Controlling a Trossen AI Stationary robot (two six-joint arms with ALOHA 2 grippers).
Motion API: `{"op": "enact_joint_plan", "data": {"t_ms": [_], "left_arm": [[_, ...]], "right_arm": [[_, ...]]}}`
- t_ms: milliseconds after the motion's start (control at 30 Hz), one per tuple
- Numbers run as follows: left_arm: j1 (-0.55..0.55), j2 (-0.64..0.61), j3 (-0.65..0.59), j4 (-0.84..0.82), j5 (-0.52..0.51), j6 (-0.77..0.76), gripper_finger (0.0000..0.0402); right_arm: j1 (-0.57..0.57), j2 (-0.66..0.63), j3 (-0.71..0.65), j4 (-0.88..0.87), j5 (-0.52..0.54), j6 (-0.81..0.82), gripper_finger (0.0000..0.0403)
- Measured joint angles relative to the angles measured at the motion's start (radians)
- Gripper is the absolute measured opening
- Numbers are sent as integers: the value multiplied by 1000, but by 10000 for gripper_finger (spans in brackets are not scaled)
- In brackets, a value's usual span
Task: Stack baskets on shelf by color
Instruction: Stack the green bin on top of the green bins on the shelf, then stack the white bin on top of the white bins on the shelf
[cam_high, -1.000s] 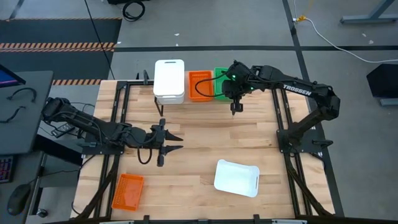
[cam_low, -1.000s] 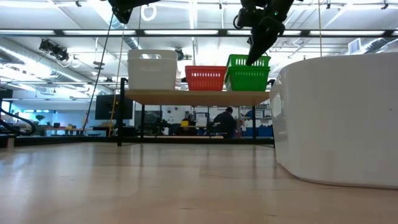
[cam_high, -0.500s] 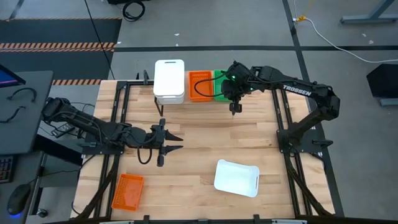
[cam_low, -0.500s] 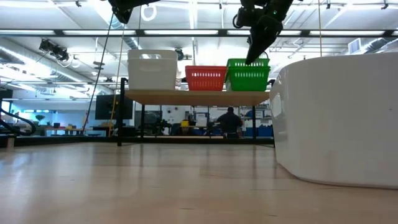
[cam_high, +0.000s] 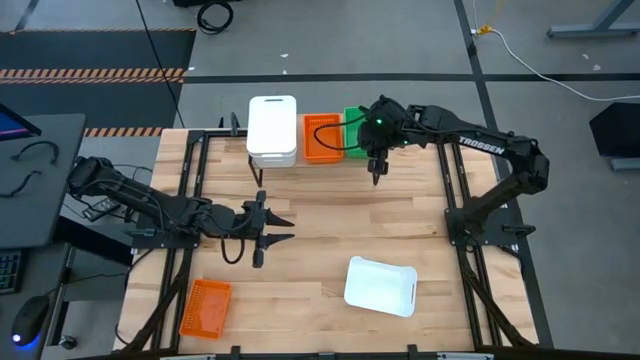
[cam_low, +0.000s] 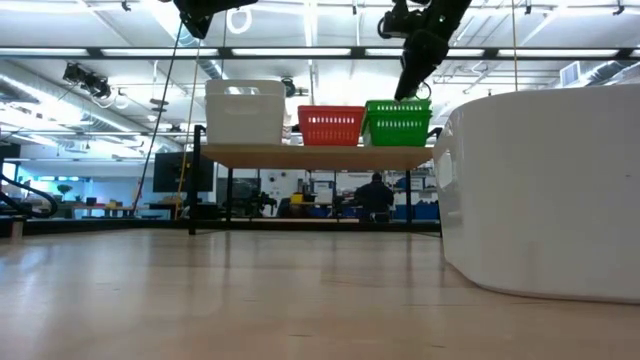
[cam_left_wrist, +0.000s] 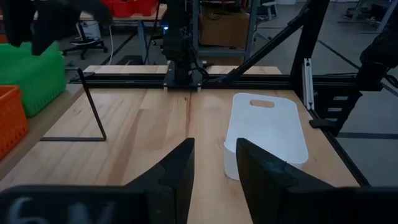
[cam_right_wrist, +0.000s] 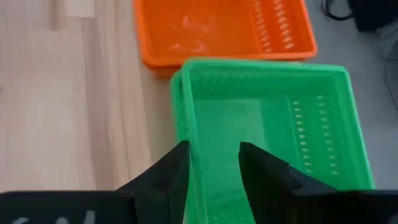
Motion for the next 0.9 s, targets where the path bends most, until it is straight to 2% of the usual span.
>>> {"op": "enact_joint_plan", "data": {"t_ms": [167,400,500,600,900], "left_arm": [[0,0,0,1,0,-2,125],[0,0,0,-1,3,-20,126],[0,0,0,-9,3,-20,125],[0,0,0,-24,2,-20,125],[0,0,0,-35,2,-44,126]], "right_arm": [[12,-19,0,-2,-105,35,151],[34,-34,0,-21,-140,83,152],[68,-40,0,-91,-219,59,151],[136,-40,0,-202,-281,6,151],[427,-39,0,-390,-287,44,147]]}}
